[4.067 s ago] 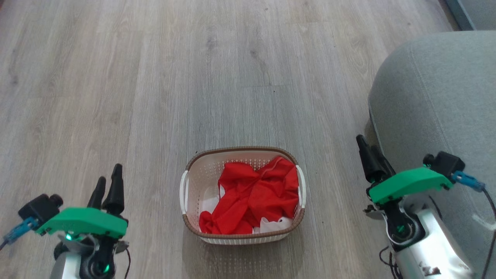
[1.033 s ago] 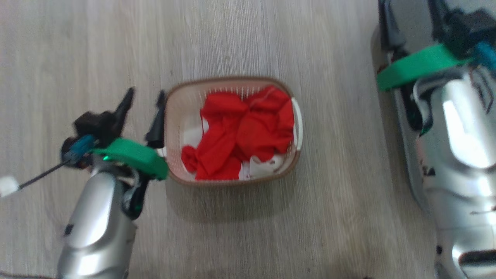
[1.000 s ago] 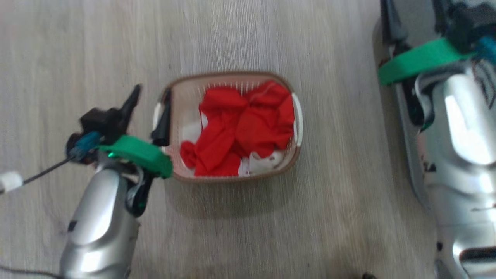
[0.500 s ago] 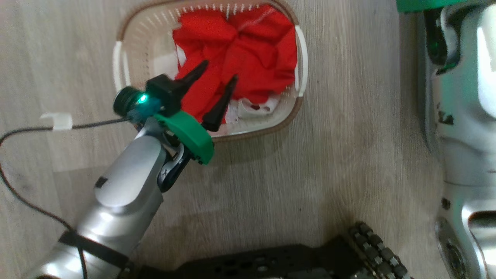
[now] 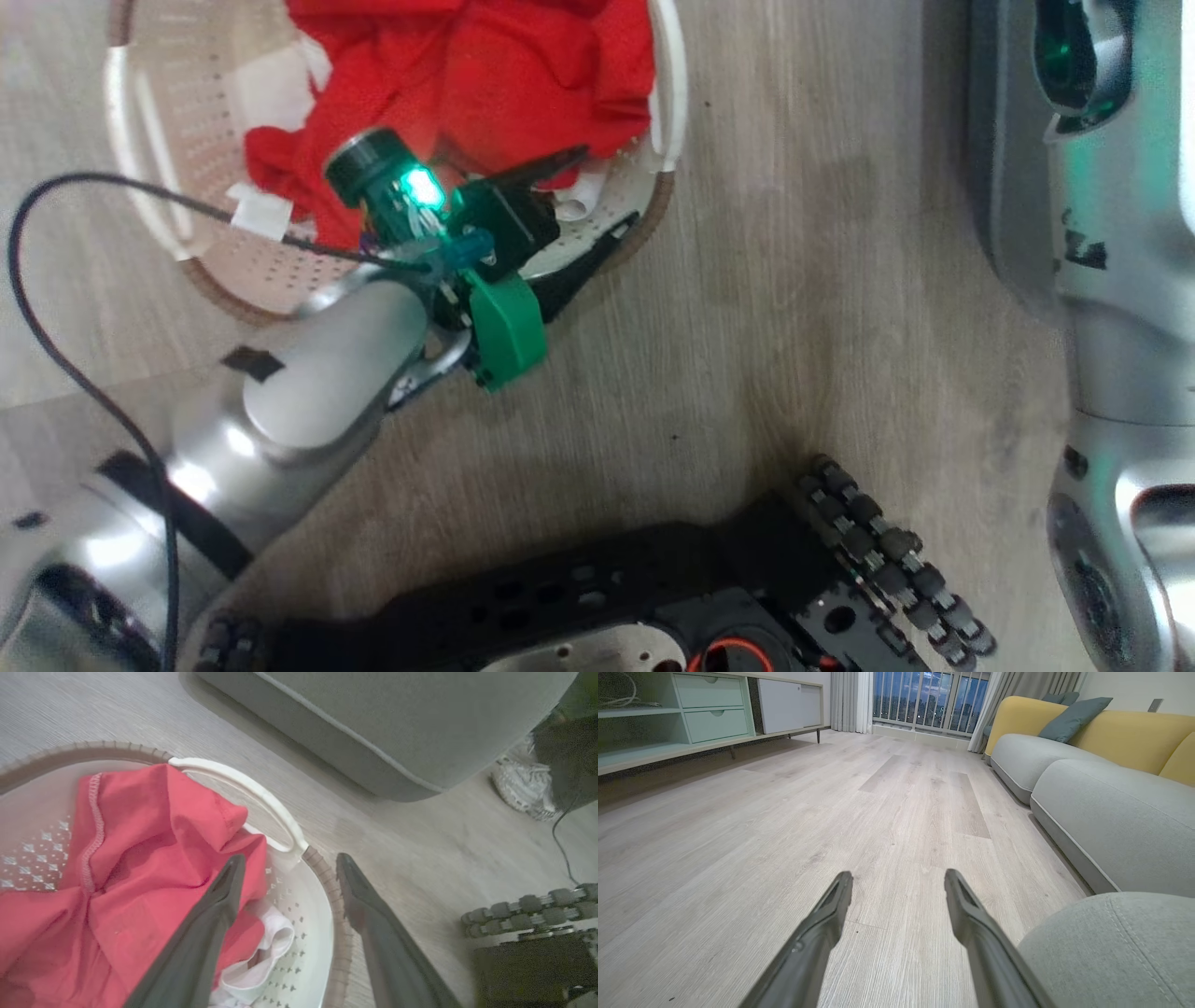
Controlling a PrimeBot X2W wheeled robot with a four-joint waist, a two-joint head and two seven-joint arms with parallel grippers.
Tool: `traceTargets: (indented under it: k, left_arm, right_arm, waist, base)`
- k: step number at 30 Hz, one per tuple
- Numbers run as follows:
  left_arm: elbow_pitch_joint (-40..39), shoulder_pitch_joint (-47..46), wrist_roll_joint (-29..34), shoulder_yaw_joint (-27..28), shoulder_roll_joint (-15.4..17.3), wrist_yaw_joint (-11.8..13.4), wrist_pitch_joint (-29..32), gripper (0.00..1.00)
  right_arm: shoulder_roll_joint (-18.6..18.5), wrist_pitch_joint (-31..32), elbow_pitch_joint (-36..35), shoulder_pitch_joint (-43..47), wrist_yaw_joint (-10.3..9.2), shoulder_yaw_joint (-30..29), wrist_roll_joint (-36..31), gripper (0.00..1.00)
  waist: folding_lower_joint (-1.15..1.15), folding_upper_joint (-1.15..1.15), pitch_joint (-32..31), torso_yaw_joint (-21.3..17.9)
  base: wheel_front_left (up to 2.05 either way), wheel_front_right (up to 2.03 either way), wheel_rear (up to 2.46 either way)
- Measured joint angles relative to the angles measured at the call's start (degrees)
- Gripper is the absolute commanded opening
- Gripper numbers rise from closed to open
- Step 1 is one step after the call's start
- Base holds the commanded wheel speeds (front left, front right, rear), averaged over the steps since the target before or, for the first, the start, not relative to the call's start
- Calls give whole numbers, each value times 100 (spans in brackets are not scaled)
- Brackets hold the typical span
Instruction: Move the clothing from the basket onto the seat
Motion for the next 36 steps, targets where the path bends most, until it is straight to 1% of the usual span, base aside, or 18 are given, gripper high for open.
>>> traceTargets:
  k: [5,13,16,20,23,28,29,30,31,36]
  left_arm:
    - [390,-341,455,-110,53,0,-1,100]
    - [695,-442,803,-275,68,0,-1,100]
    - [977,-476,985,-135,22,23,-1,100]
    - [1230,-562,1210,169,-119,294,-1,100]
    - [1519,-610,1378,207,-230,304,-1,100]
    - [2083,-627,1546,223,-325,312,-1,100]
    - [2170,-632,1541,278,-339,322,-1,75]
    - [2234,-642,1540,320,-349,358,-1,9]
    - [2271,-650,1535,383,-357,358,-1,0]
    - [2340,-662,1279,814,-404,353,-1,0]
  right_arm:
    - [4,0,-116,-2,0,27,142,100]
    - [7,0,-229,-2,0,46,302,100]
    - [8,0,-248,7,0,5,302,100]
    - [11,0,-286,51,0,-41,302,100]
    - [12,0,-314,165,0,-53,347,100]
    - [16,0,-318,249,0,-55,352,100]
    - [16,0,-331,249,0,-53,364,100]
    - [18,0,-352,248,0,-47,399,100]
    - [18,0,-371,247,0,-40,411,100]
    - [19,0,-419,246,0,-14,463,100]
  waist:
    - [0,0,205,-196]
    - [0,0,431,-409]
    - [0,0,461,-440]
    - [0,0,476,-457]
    - [0,0,481,-465]
    - [0,0,476,-455]
    - [0,0,470,-452]
    - [0,0,461,-450]
    - [0,0,451,-451]
    - [0,0,349,-433]
  base:
    - [0,0,0]
    - [0,0,0]
    - [0,0,0]
    - [0,0,0]
    - [0,0,0]
    - [0,0,0]
    - [0,0,0]
    - [0,0,0]
    - [0,0,0]
    - [0,0,0]
